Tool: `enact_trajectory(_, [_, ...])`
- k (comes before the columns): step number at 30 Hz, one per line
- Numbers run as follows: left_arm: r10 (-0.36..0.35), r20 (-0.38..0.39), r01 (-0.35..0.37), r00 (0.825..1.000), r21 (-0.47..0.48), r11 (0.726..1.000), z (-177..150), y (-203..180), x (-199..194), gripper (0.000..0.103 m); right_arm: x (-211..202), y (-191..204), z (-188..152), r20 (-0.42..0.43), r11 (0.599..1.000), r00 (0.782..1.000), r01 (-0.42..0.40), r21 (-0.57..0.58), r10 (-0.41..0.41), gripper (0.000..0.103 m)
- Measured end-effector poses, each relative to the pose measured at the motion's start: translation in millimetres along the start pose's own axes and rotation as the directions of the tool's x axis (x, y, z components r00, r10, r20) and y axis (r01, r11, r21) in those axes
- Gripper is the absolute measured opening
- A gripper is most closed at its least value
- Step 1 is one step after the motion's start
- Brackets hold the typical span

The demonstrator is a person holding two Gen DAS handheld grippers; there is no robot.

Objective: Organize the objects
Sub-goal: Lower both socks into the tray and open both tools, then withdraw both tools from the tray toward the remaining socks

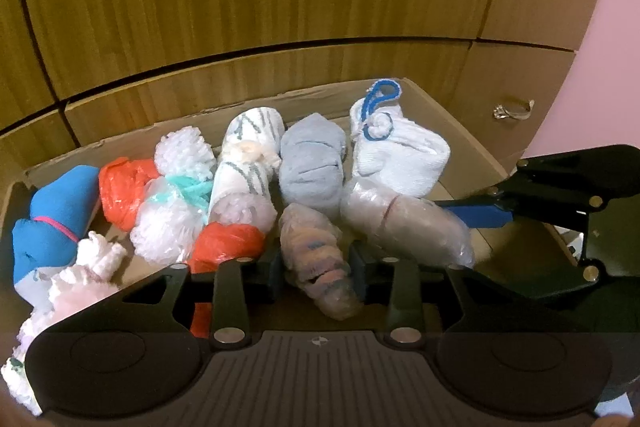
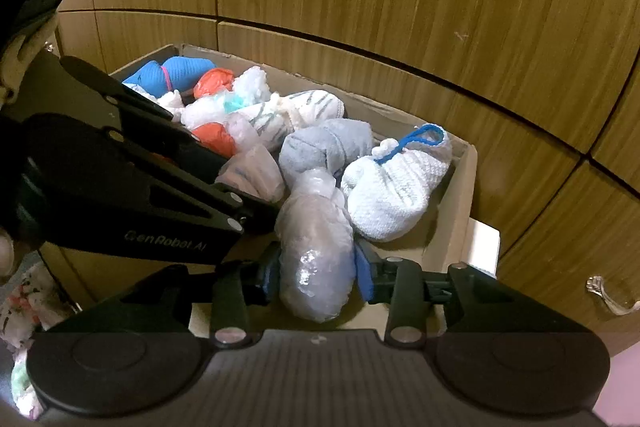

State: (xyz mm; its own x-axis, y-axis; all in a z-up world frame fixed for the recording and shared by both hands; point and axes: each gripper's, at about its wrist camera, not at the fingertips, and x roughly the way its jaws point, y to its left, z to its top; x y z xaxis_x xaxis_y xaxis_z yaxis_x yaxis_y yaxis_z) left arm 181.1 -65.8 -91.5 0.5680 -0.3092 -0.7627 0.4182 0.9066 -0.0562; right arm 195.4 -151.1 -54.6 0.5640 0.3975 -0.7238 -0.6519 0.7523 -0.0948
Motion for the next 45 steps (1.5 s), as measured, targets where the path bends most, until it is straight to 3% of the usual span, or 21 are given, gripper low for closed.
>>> enact_trajectory(2, [-0.002,-0.001,0.002,1.000,-0.008,1.000,0,1,0,0.059,-3,2,-1,-0.001,1.000,1.000,0.000,-0.008,0.000,0.052])
enact_trajectory(4, [-0.003,-0.002,0.003,1.000,0.000,1.000,0,-2,-1,0.063,-5,4,-2,0.001,1.000,1.000,-0.002,-0.016,0.002,0.057])
enact_trajectory(19, [-0.011,-0.014,0.011,1.000,-0.006,1.000,0,-10,-12,0.078,-22,8,-4,0.004,0.999,1.000,0.020,-0.025,-0.020,0.058])
enact_trajectory(27, [-0.020,-0.005,0.020,1.000,-0.027,0.999,-1,-13,-33,0.085,-41,9,-4,0.027,0.999,0.999,0.040,-0.008,-0.040,0.064])
enact_trajectory(37, [-0.017,0.051,0.018,0.999,-0.017,1.000,-22,-15,-78,0.088,-87,18,-27,0.120,0.983,0.989,0.066,0.172,-0.088,0.067])
enact_trajectory(45, [0.017,0.095,-0.014,0.995,-0.039,0.999,-66,-4,-120,0.089,-125,46,-65,0.179,0.936,0.966,0.121,0.332,-0.188,0.074])
